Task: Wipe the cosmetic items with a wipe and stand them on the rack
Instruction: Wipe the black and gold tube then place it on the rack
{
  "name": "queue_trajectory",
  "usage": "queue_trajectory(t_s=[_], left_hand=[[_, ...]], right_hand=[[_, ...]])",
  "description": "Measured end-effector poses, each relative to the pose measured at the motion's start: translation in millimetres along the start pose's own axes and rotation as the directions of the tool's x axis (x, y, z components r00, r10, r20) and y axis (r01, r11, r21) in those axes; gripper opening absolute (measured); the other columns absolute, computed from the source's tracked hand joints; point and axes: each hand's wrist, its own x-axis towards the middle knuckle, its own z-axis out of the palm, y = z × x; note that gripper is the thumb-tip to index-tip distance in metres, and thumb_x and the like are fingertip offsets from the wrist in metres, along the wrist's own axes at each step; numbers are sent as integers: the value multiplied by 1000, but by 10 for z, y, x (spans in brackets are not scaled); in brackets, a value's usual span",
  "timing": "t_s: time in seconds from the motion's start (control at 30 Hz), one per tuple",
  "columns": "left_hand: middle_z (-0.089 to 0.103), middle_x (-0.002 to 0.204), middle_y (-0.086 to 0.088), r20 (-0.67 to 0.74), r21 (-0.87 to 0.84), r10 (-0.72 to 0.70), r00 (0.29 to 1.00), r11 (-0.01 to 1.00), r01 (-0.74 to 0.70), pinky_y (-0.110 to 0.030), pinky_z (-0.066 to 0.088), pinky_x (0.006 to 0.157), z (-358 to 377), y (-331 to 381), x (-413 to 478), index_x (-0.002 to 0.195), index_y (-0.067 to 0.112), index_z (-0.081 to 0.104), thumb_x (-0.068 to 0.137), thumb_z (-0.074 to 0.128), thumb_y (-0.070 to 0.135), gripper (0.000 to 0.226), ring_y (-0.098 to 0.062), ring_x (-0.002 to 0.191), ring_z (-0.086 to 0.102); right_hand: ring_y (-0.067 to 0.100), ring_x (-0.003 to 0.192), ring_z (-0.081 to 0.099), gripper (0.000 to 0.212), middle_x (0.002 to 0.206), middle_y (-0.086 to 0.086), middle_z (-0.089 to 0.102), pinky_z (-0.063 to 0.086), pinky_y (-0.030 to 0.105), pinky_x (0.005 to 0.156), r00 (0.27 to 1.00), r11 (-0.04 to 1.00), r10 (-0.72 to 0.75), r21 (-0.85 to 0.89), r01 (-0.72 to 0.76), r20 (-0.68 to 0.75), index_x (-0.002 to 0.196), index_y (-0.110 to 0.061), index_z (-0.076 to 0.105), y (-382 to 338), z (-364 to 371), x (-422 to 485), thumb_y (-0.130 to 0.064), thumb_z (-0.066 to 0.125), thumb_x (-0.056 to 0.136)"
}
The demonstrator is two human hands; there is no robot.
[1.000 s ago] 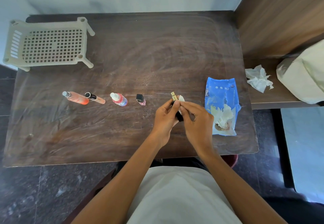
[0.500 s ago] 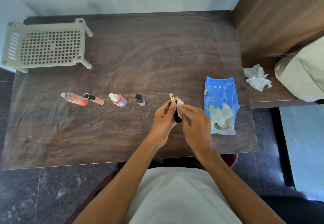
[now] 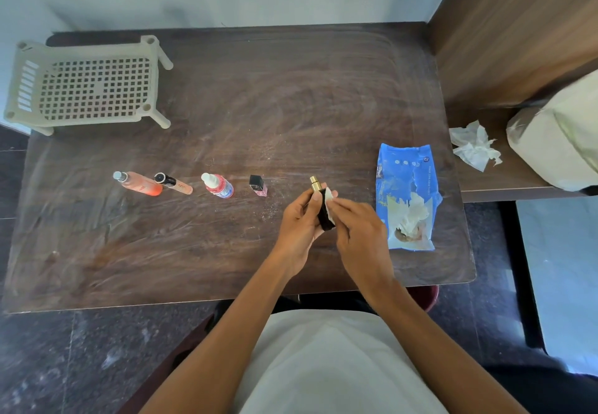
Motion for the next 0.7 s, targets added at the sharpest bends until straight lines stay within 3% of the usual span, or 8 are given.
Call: queue_trajectory(t_s=[0.13,0.27,0.4,0.47,0.6,0.7], left_hand=[[72,107,-6,25,51,18,1000,999,-20,-30,58,86,6,33,1,124,10,63,107,42,26,31,-17,103,70],[72,115,-7,17,44,46,999,998,-47,-31,58,89,24,115,49,123,13,63,107,42,27,30,-18,108,69],[68,129,-8,0,-16,57,998,998,-57,-36,57,93,-10,139,92,130,7,55,106,43,26,32,-22,117,67],[67,131,-12,-2,-53,38,999,998,-38,-39,56,96,-28,136,96,129,-1,49,107,42,25,35,-26,119,66],[63,133,-19,-18,-153,-38,999,988,34,-40,55,99,32,187,90,130,-4,50,109,35,20,35,-29,122,63],[61,131,-26,-41,-175,-55,998,983,47,-38,56,96,74,212,114,131,-7,52,109,35,17,37,-26,117,64]], right_hand=[[26,92,67,25,106,8,74,45,18,81,998,998,-55,6,56,-29,111,-3,74,-107,14,236,2,63,88],[26,93,66,28,109,8,73,41,10,86,998,999,-43,24,44,-43,115,-3,73,-41,14,212,4,64,90],[20,94,66,29,110,2,74,46,14,87,1000,999,-21,39,21,-4,116,-8,73,56,-33,-4,3,67,90],[10,95,68,26,106,-6,74,50,16,85,997,984,75,158,-77,16,113,-13,75,28,-103,-47,-2,67,91],[-7,89,65,17,94,-24,71,47,7,75,923,846,380,381,-373,61,109,-22,74,-49,-198,8,-17,65,95],[-9,96,64,21,100,-26,69,49,8,82,920,836,379,391,-386,98,115,-25,70,-91,-184,33,-17,63,96]])
